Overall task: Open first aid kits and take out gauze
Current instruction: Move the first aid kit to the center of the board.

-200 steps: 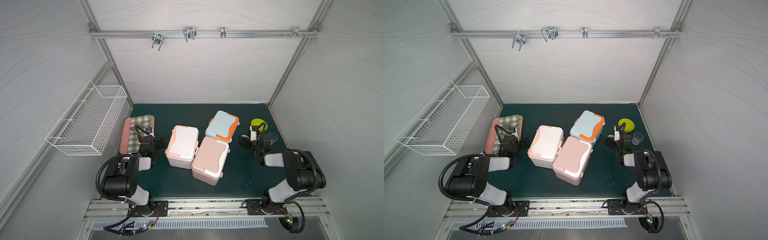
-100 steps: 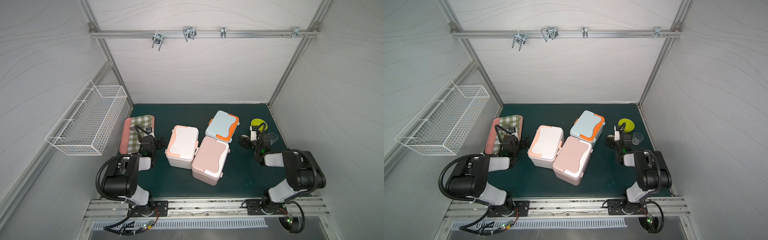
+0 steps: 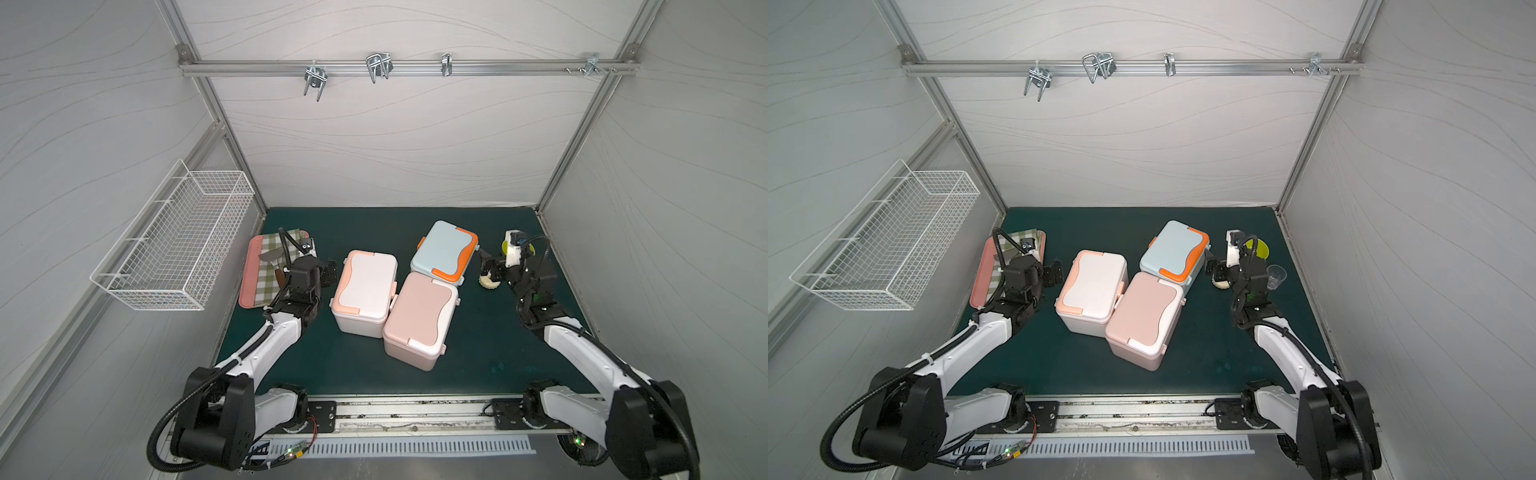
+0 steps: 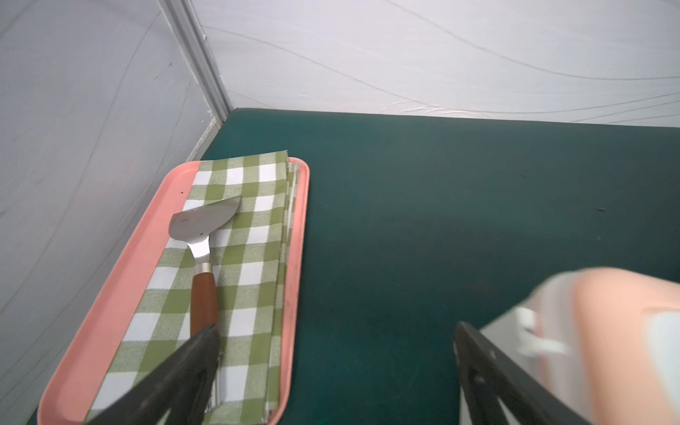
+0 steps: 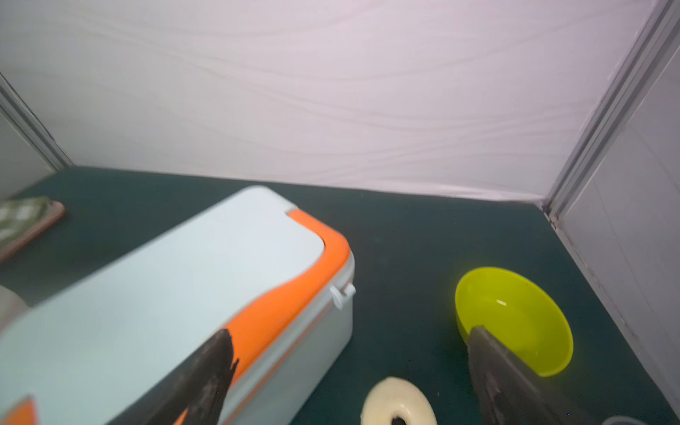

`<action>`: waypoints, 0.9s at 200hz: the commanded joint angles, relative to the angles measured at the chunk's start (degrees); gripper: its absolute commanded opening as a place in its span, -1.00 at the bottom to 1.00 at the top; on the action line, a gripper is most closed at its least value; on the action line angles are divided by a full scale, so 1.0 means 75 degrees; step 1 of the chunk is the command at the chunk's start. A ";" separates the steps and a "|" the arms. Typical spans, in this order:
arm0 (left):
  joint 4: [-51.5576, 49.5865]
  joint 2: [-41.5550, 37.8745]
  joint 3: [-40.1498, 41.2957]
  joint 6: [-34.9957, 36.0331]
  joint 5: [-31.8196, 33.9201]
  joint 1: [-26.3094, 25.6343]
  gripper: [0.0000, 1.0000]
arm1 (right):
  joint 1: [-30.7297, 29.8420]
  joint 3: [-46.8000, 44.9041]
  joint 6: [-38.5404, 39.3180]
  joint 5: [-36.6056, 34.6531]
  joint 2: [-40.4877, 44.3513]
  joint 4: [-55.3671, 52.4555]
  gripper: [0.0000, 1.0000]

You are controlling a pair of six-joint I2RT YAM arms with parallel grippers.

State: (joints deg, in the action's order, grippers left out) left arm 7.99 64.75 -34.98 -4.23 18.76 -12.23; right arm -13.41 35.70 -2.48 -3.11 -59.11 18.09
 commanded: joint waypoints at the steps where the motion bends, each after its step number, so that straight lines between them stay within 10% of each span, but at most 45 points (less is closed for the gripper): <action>1: -0.1443 -0.0622 -0.0727 -0.0740 -0.0590 -0.0490 0.98 | -0.0073 0.0767 -0.1057 0.0599 0.0612 -0.2397 0.99; 60: -0.4342 -0.2375 -0.1359 -0.3640 -0.2526 -0.1191 0.98 | -0.0018 0.1568 -0.2873 0.1829 0.2009 -0.5786 0.99; 105: -0.5443 -0.3431 -0.1490 -0.3739 -0.4669 -0.1192 0.98 | 0.0496 0.1293 -0.3731 0.4300 0.2361 -0.6420 0.99; 135: -0.7099 -0.4171 -0.1418 -0.5547 -0.3319 -0.1182 0.98 | 0.0207 0.1238 -0.3707 0.4721 0.2197 -0.6991 0.99; 180: -0.7873 -0.4836 -0.1340 -0.5758 -0.3848 -0.1173 0.98 | -0.1420 0.1254 -0.3889 0.3608 0.2030 -0.7872 0.96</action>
State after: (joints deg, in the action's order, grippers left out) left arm -44.71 29.91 -44.93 -42.46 -8.67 -21.06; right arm -19.20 45.15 -29.69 26.94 -43.09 -35.05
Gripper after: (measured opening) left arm 0.992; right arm 0.986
